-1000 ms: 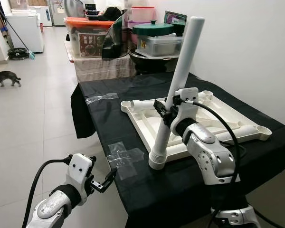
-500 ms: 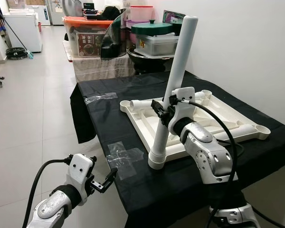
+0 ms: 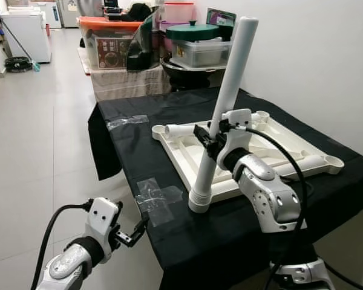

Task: Building children table

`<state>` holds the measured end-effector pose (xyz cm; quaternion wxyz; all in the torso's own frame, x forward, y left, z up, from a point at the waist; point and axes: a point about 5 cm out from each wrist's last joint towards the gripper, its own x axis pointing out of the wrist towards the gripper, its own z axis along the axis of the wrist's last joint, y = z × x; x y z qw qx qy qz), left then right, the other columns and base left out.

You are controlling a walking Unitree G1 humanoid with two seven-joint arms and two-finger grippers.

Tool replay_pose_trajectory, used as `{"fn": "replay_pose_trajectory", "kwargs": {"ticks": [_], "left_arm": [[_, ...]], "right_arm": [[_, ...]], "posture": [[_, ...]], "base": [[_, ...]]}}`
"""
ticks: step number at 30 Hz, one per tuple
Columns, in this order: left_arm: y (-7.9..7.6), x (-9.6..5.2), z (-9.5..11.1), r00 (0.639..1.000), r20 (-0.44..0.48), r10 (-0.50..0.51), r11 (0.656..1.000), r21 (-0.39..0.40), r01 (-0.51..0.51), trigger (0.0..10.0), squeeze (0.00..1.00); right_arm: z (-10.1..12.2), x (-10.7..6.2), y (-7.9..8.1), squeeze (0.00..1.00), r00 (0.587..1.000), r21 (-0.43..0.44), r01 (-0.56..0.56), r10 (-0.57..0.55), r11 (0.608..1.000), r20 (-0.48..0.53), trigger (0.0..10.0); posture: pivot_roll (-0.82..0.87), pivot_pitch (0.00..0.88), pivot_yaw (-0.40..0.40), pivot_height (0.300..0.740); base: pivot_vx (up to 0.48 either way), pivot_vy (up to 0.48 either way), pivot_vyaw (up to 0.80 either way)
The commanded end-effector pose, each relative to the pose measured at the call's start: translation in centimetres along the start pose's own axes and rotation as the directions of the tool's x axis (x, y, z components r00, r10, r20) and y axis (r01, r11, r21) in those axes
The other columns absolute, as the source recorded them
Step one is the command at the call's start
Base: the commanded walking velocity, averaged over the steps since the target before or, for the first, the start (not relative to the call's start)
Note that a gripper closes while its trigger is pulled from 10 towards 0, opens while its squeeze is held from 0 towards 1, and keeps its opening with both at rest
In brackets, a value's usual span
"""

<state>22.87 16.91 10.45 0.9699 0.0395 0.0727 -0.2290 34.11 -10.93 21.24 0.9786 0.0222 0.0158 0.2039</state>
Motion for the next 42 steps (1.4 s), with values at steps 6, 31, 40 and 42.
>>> {"fn": "replay_pose_trajectory", "kwargs": {"ticks": [6,31,40,42], "left_arm": [[-0.3,0.4,0.0,1.0,0.004,-0.011,1.0,0.017,0.011,10.0,0.0],[-0.1,0.4,-0.3,1.0,-0.004,-0.006,1.0,0.023,0.006,10.0,0.0],[0.1,0.4,-0.3,1.0,-0.005,-0.004,1.0,0.027,0.004,10.0,0.0],[0.1,0.5,-0.3,1.0,-0.005,-0.004,1.0,0.027,0.004,10.0,0.0]], "right_arm": [[-2.8,0.3,-0.8,0.0,0.983,-0.004,-0.006,0.005,1.0,-0.183,0.0],[-1.1,-0.5,0.3,0.0,0.999,0.088,-0.002,0.006,0.996,-0.048,0.0],[-1.7,-1.9,0.8,0.0,1.0,0.088,-0.017,0.018,0.996,-0.014,0.0],[-1.8,-2.0,0.9,0.0,0.999,0.078,-0.026,0.027,0.997,-0.017,0.0]], "posture": [[0.0,0.0,-0.062,0.74],[0.0,0.0,-0.052,0.74],[-0.01,0.0,-0.043,0.74],[-0.01,0.0,-0.043,0.74]], "base": [[0.0,0.0,0.0],[0.0,0.0,0.0],[0.0,0.0,0.0],[0.0,0.0,0.0]]}}
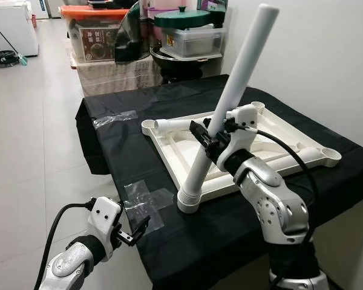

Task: Building children table

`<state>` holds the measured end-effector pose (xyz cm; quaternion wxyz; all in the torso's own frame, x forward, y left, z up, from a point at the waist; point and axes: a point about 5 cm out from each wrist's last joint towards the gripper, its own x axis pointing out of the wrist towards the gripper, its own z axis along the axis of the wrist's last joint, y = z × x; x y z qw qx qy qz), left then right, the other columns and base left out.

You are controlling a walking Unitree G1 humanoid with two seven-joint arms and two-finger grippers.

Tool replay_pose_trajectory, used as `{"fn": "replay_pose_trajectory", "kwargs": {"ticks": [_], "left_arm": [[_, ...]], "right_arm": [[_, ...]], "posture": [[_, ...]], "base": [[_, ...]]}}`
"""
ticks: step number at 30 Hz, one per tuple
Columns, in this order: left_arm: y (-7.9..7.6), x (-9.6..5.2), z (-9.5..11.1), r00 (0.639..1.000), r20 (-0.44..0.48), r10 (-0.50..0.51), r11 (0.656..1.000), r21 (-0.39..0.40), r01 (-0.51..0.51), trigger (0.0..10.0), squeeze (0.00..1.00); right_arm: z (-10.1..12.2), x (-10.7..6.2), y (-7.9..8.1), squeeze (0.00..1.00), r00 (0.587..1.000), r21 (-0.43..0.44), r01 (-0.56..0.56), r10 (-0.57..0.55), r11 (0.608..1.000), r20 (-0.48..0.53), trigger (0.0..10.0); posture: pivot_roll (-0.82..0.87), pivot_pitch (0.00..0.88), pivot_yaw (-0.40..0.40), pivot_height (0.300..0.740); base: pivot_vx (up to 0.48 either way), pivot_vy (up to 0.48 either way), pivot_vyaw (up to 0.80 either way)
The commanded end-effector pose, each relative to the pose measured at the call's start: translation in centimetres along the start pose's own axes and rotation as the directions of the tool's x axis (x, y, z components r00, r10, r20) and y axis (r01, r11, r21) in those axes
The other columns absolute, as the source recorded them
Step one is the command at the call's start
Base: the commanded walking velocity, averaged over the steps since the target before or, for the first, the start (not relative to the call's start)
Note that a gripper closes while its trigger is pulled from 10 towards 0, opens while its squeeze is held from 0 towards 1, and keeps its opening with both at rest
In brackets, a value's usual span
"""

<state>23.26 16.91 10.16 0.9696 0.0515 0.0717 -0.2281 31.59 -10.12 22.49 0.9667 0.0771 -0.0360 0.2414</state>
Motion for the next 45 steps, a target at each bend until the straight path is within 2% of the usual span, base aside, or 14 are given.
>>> {"fn": "replay_pose_trajectory", "kwargs": {"ticks": [1,4,14,19,24,31,35,45], "left_arm": [[0.0,0.1,-0.1,1.0,-0.001,-0.008,1.0,0.004,0.008,10.0,0.0],[-0.1,0.1,-0.1,1.0,-0.002,-0.009,1.0,0.004,0.009,10.0,0.0],[-0.1,0.1,-0.2,1.0,-0.003,-0.007,1.0,0.003,0.007,10.0,0.0],[-0.2,0.1,-0.2,1.0,-0.003,-0.002,1.0,0.001,0.002,10.0,0.0],[-0.3,0.1,-0.3,1.0,-0.001,0.0,1.0,-0.002,0.0,10.0,0.0],[-0.2,-0.1,-0.3,1.0,-0.003,0.005,1.0,-0.002,-0.005,10.0,0.0],[-0.1,-0.1,-0.3,1.0,-0.005,0.007,1.0,0.003,-0.007,10.0,0.0],[0.1,0.1,-0.3,1.0,-0.002,0.006,1.0,0.011,-0.006,10.0,0.0]], "right_arm": [[-2.9,-0.5,-1.0,0.0,0.989,-0.017,0.052,-0.054,0.999,-0.141,0.0],[-3.5,-0.6,-0.8,0.0,0.983,-0.039,0.013,-0.02,0.999,-0.184,0.0],[-4.0,-0.4,-0.8,0.0,0.973,-0.054,-0.02,0.007,0.998,-0.232,0.0],[-4.0,0.9,-1.7,0.0,0.954,-0.08,-0.071,0.044,0.994,-0.298,0.0],[-3.7,2.0,-2.6,0.0,0.959,-0.113,-0.046,0.012,0.992,-0.284,0.0],[-3.9,2.1,-2.9,0.0,0.962,-0.11,-0.024,-0.007,0.994,-0.273,0.0],[-4.6,2.1,-3.6,0.0,0.961,-0.141,0.015,-0.053,0.99,-0.273,0.0],[-4.7,3.0,-5.1,0.0,0.962,-0.169,0.096,-0.136,0.981,-0.239,0.0]], "posture": [[-0.01,0.0,-0.043,0.74],[-0.01,0.0,-0.046,0.74],[0.0,0.0,-0.054,0.74],[0.0,0.0,-0.064,0.74],[0.01,0.0,-0.07,0.74],[0.01,0.0,-0.071,0.74],[0.01,0.0,-0.063,0.74],[0.02,0.0,-0.061,0.74]], "base": [[0.0,0.0,0.0],[0.0,0.0,0.0],[0.0,0.0,0.0],[0.0,0.0,0.0],[0.0,0.0,0.0],[0.0,0.0,0.0],[0.0,0.0,0.0],[0.0,0.0,0.0]]}}
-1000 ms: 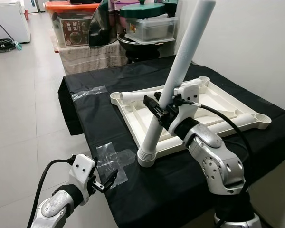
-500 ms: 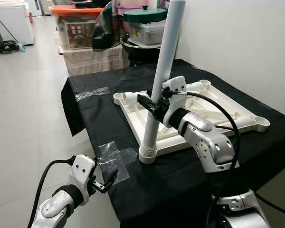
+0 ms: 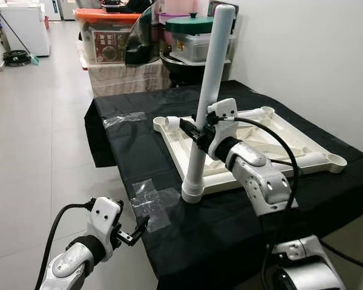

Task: Building children table

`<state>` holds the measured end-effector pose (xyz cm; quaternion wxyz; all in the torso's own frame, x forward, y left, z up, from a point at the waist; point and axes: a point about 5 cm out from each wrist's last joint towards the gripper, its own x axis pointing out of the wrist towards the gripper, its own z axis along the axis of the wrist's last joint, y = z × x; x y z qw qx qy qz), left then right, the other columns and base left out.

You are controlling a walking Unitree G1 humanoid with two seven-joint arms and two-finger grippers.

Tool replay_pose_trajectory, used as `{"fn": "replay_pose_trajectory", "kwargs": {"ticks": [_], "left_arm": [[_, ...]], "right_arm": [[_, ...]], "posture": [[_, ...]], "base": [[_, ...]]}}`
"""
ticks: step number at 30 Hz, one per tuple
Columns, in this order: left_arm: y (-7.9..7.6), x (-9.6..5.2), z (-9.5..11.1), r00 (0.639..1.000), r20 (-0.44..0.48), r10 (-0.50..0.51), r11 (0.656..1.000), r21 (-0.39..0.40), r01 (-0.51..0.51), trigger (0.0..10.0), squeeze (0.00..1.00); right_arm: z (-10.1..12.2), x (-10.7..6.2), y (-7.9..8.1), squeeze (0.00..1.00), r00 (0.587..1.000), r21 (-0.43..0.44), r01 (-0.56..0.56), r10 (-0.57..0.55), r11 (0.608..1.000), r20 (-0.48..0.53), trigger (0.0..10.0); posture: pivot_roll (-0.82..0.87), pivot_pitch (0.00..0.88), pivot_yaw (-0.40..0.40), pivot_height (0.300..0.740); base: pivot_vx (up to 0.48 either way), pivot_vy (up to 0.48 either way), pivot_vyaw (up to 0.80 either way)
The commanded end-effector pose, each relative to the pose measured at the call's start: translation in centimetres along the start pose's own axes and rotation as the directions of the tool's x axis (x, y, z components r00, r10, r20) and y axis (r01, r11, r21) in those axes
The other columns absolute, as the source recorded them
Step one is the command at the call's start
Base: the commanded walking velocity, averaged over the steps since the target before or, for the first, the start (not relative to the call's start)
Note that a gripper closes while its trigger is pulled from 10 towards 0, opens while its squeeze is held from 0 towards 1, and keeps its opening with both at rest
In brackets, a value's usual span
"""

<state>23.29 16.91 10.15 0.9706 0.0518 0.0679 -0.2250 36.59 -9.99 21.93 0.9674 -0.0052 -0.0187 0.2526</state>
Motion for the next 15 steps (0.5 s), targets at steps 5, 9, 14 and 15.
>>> {"fn": "replay_pose_trajectory", "kwargs": {"ticks": [5,9,14,15], "left_arm": [[0.07,-0.05,-0.23,1.0,-0.009,-0.001,1.0,0.009,0.001,10.0,0.0],[0.1,-0.08,-0.26,1.0,-0.011,-0.002,1.0,0.011,0.002,10.0,0.0],[0.15,0.04,-0.21,1.0,-0.009,-0.003,1.0,0.013,0.003,10.0,0.0],[0.12,0.07,-0.21,1.0,-0.008,-0.005,1.0,0.013,0.005,10.0,0.0]], "right_arm": [[-4.58,-1.11,-1.66,0.0,0.977,0.013,0.108,-0.104,0.994,-0.186,0.0],[-4.44,-1.12,-1.5,0.0,0.979,0.017,0.098,-0.094,0.995,-0.18,0.0],[-3.77,-0.84,-1.94,0.0,0.983,0.015,0.112,-0.108,0.994,-0.146,0.0],[-3.77,-0.82,-2.02,0.0,0.983,0.014,0.115,-0.112,0.993,-0.145,0.0]], "posture": [[0.02,0.0,-0.061,0.74],[0.02,0.0,-0.058,0.74],[0.02,0.0,-0.057,0.74],[0.01,0.0,-0.054,0.74]], "base": [[0.0,0.0,0.0],[0.0,0.0,0.0],[0.0,0.0,0.0],[0.0,0.0,0.0]]}}
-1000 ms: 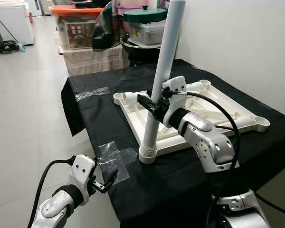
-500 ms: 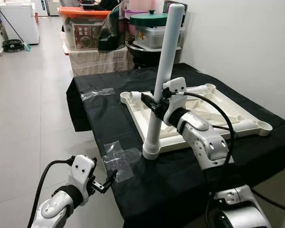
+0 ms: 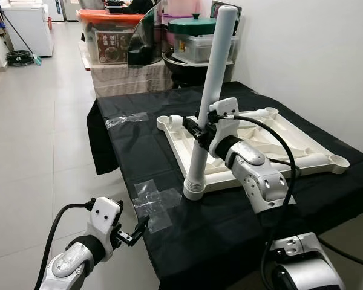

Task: Building children table

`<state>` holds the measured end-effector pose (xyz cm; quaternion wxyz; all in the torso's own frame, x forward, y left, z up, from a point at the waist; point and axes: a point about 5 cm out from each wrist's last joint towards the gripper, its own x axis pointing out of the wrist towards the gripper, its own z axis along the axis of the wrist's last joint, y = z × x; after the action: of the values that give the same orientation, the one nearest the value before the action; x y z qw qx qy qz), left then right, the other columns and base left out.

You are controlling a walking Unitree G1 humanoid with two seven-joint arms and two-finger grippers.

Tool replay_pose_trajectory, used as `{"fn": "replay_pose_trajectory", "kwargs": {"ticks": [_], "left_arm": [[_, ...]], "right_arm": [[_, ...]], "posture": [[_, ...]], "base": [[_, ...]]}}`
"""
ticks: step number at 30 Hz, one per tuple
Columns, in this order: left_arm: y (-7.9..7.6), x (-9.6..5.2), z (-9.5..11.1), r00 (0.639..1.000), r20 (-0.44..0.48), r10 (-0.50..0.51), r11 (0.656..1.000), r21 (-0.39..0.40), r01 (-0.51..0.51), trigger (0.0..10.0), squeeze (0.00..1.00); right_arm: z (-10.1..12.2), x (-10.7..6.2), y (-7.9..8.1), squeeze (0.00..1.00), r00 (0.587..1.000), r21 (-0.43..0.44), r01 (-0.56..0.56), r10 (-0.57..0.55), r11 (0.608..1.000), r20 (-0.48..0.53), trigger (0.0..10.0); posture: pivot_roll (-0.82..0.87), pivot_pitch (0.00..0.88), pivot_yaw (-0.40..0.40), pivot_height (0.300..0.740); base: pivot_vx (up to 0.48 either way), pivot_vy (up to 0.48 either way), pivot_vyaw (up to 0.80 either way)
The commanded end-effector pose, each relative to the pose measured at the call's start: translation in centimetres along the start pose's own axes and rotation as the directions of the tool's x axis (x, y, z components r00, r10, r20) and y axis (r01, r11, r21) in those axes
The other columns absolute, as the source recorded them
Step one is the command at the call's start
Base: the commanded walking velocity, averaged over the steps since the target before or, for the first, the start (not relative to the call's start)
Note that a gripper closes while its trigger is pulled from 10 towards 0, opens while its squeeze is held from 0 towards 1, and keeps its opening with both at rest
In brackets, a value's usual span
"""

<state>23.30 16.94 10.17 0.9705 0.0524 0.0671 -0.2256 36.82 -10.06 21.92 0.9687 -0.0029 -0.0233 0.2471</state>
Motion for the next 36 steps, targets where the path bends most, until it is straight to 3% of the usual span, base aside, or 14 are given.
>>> {"fn": "replay_pose_trajectory", "kwargs": {"ticks": [1,4,5,6,8,9,36], "left_arm": [[0.1,0.1,-0.2,1.0,-0.01,-0.005,1.0,0.012,0.006,10.0,0.0],[0.1,0.1,-0.3,1.0,-0.01,-0.007,1.0,0.01,0.007,10.0,0.0],[0.1,0.1,-0.3,1.0,-0.011,-0.007,1.0,0.01,0.007,10.0,0.0],[0.1,0.1,-0.3,1.0,-0.012,-0.006,1.0,0.01,0.006,10.0,0.0],[0.1,0.0,-0.3,1.0,-0.012,-0.006,1.0,0.009,0.006,10.0,0.0],[0.1,0.0,-0.3,1.0,-0.012,-0.005,1.0,0.009,0.005,10.0,0.0],[0.2,0.0,-0.4,1.0,-0.016,-0.007,1.0,0.014,0.007,10.0,0.0]], "right_arm": [[-3.7,-1.0,-1.9,0.0,0.983,0.011,0.106,-0.103,0.994,-0.154,0.0],[-3.7,-1.0,-1.8,0.0,0.983,0.012,0.107,-0.103,0.994,-0.155,0.0],[-3.7,-1.0,-1.8,0.0,0.982,0.015,0.105,-0.101,0.994,-0.157,1.6],[-3.6,-0.9,-1.7,0.0,0.982,0.022,0.106,-0.101,0.994,-0.162,4.9],[-3.6,-0.9,-1.7,0.0,0.981,0.027,0.107,-0.101,0.994,-0.166,4.9],[-3.6,-0.9,-1.7,0.0,0.98,0.027,0.106,-0.1,0.994,-0.169,10.0],[-2.6,-0.9,-2.1,0.0,0.981,0.034,0.11,-0.103,0.993,-0.165,10.0]], "posture": [[0.01,0.0,-0.054,0.74],[0.01,0.0,-0.054,0.74],[0.01,0.0,-0.054,0.74],[0.01,0.0,-0.054,0.74],[0.01,0.0,-0.054,0.74],[0.01,0.0,-0.054,0.74],[0.01,0.0,-0.045,0.74]], "base": [[0.0,0.0,0.0],[0.0,0.0,0.0],[0.0,0.0,0.0],[0.0,0.0,0.0],[0.0,0.0,0.0],[0.0,0.0,0.0],[0.0,0.0,0.0]]}}
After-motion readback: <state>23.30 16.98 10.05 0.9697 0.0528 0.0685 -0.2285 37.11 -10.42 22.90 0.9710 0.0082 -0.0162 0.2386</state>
